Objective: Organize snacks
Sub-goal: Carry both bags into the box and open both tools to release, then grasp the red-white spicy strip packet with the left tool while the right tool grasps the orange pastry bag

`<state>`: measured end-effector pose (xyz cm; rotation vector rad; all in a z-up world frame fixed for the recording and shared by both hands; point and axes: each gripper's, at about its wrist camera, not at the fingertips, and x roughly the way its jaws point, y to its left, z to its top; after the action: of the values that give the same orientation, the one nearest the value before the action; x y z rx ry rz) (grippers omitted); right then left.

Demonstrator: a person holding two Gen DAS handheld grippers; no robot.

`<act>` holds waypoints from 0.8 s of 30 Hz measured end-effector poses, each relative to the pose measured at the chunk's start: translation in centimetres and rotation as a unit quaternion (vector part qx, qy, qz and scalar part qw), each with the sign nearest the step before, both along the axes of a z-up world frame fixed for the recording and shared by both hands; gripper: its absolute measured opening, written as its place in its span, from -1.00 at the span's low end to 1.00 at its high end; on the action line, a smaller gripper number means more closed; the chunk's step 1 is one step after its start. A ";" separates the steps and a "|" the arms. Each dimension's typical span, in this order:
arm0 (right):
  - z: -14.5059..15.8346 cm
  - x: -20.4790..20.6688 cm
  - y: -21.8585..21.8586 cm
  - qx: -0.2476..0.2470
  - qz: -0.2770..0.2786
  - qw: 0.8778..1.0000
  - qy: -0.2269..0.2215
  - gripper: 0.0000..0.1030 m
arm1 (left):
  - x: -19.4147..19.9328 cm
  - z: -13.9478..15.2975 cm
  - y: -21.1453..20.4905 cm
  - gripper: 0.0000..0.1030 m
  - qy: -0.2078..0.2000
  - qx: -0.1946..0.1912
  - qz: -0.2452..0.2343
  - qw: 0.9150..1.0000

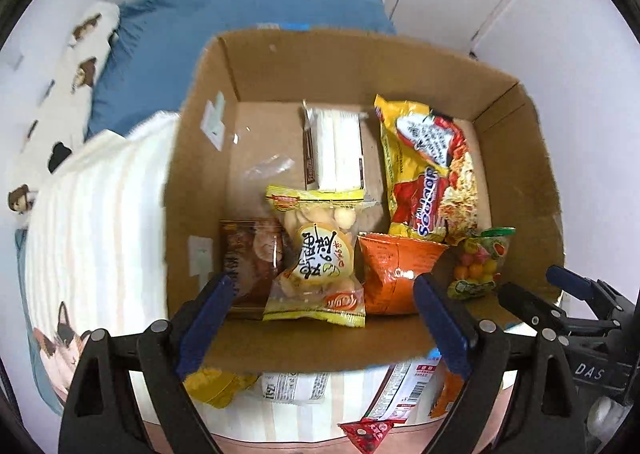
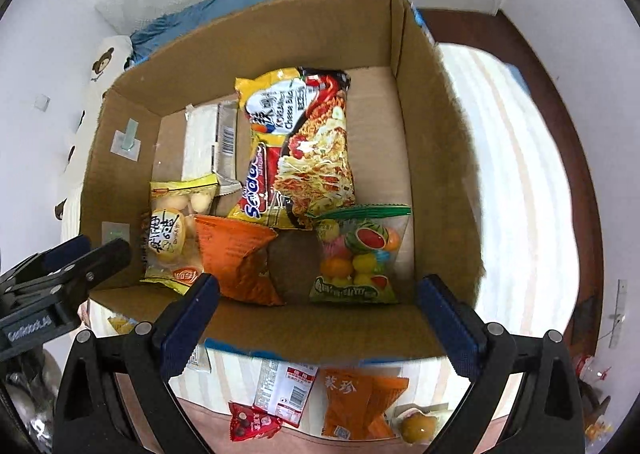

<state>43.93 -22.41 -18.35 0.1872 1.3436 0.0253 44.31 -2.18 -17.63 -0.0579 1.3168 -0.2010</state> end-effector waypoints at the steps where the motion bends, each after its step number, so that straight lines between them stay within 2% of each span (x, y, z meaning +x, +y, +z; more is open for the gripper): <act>1: 0.5 -0.5 0.2 -0.003 0.001 1.000 -0.010 0.97 | -0.4 0.5 -0.1 0.80 -0.010 0.002 0.002 1.000; 8: 4.2 -4.6 1.0 -0.016 0.005 0.997 -0.073 0.97 | -4.2 3.6 0.2 0.80 -0.078 0.013 0.010 0.997; 16: 8.5 -9.2 1.7 -0.025 0.011 0.990 -0.136 0.97 | -8.7 7.3 1.1 0.80 -0.148 0.023 0.021 0.989; 24: 12.0 -13.4 2.2 -0.009 0.017 0.984 -0.177 0.97 | -12.4 10.3 1.4 0.80 -0.180 0.014 0.023 0.983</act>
<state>30.55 -20.17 -6.35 0.1373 0.9909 0.0720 31.89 -0.76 -7.35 -0.0269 0.9553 -0.1458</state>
